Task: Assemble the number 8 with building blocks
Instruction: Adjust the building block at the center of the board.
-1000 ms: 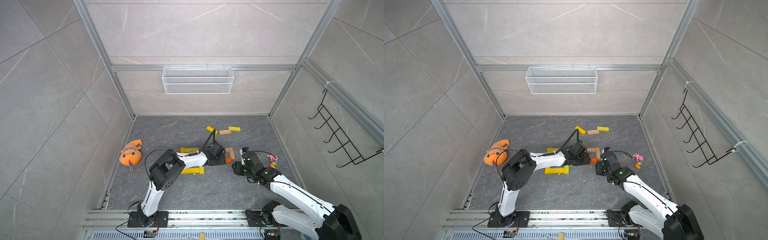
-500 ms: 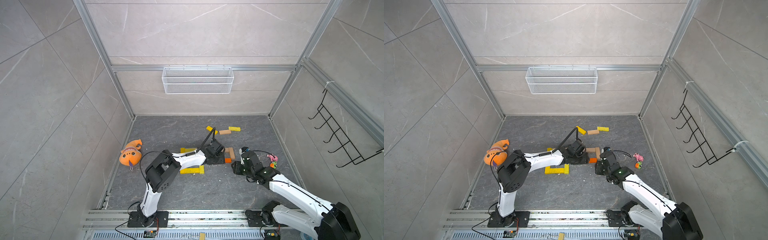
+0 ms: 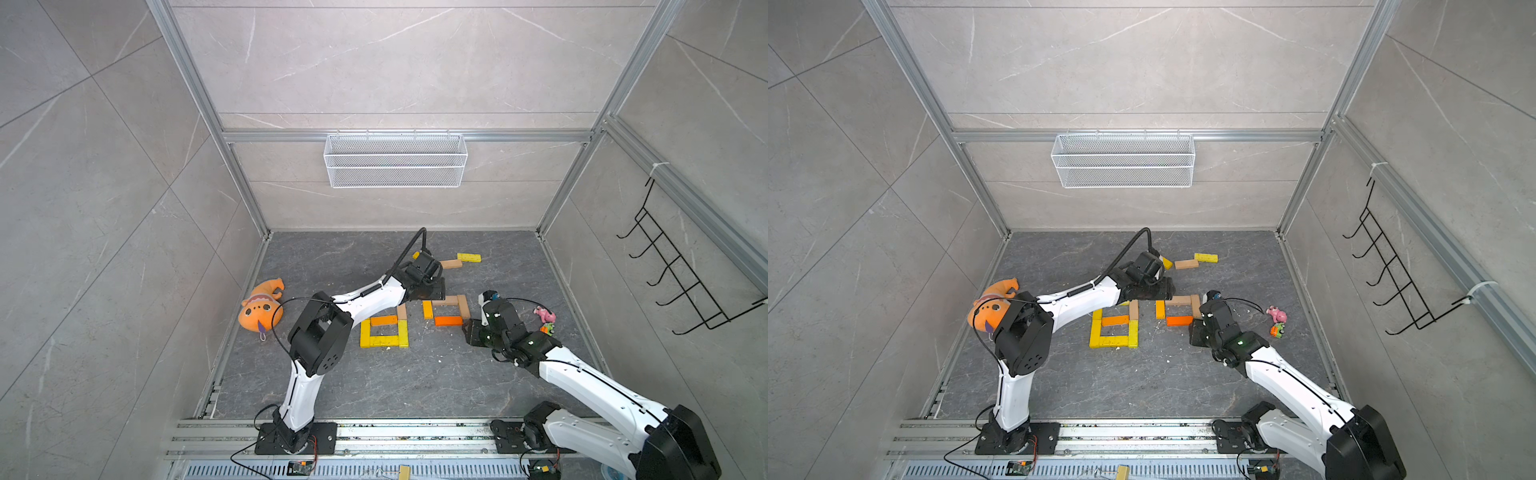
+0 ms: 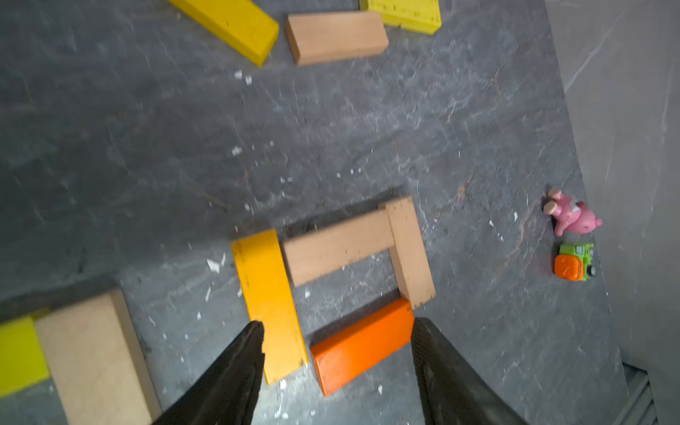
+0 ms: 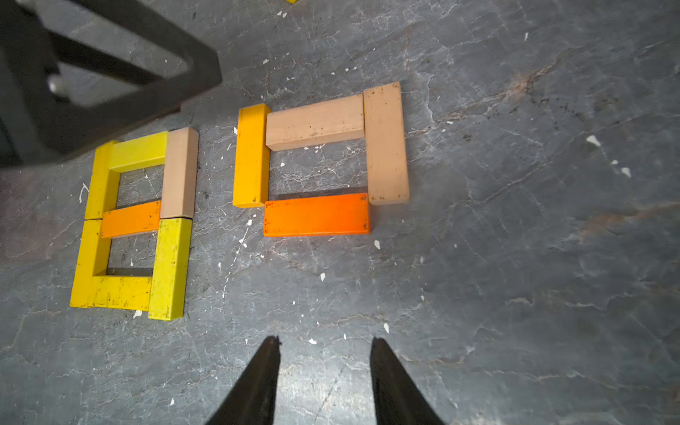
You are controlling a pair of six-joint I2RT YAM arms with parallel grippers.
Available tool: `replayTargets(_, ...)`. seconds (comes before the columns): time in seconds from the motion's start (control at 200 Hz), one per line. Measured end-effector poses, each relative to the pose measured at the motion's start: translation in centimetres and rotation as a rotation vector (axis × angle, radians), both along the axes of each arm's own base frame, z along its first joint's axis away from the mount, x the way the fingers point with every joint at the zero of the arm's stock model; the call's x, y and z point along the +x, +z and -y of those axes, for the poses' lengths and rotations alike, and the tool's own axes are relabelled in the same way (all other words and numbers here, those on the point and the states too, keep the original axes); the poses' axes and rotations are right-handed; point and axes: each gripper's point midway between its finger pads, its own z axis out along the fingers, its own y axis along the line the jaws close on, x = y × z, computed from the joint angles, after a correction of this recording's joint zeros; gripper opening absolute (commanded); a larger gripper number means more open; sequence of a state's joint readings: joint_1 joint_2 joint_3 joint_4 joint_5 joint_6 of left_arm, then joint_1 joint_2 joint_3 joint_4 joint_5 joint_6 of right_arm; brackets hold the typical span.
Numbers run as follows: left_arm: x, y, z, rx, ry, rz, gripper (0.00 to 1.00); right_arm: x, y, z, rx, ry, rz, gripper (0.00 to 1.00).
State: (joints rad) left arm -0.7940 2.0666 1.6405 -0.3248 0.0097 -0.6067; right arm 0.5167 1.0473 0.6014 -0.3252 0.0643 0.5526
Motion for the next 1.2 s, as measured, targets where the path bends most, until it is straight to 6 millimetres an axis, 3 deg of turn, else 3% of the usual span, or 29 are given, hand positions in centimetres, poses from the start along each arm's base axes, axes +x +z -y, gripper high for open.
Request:
replayTargets(0.195,2.4,-2.1,-0.4,0.028,-0.009,-0.004,0.74,0.0,0.1,0.0,-0.004,0.005,0.003,0.44)
replayTargets(0.429,2.7,-5.2,-0.3,0.053,-0.039,-0.051,0.74,0.0,0.1,0.0,-0.006,0.005,0.0,0.44)
replayTargets(0.774,3.2,-6.4,1.3,0.01,-0.102,-0.084,0.74,0.0,0.0,0.1,-0.01,0.003,-0.002,0.44)
replayTargets(0.959,3.5,-6.0,2.1,-0.014,-0.125,-0.094,0.74,-0.1,0.0,0.1,-0.012,0.002,-0.004,0.44)
replayTargets(1.198,3.4,-7.4,2.3,-0.001,-0.138,-0.133,0.74,-0.1,0.0,0.1,-0.012,0.002,-0.005,0.44)
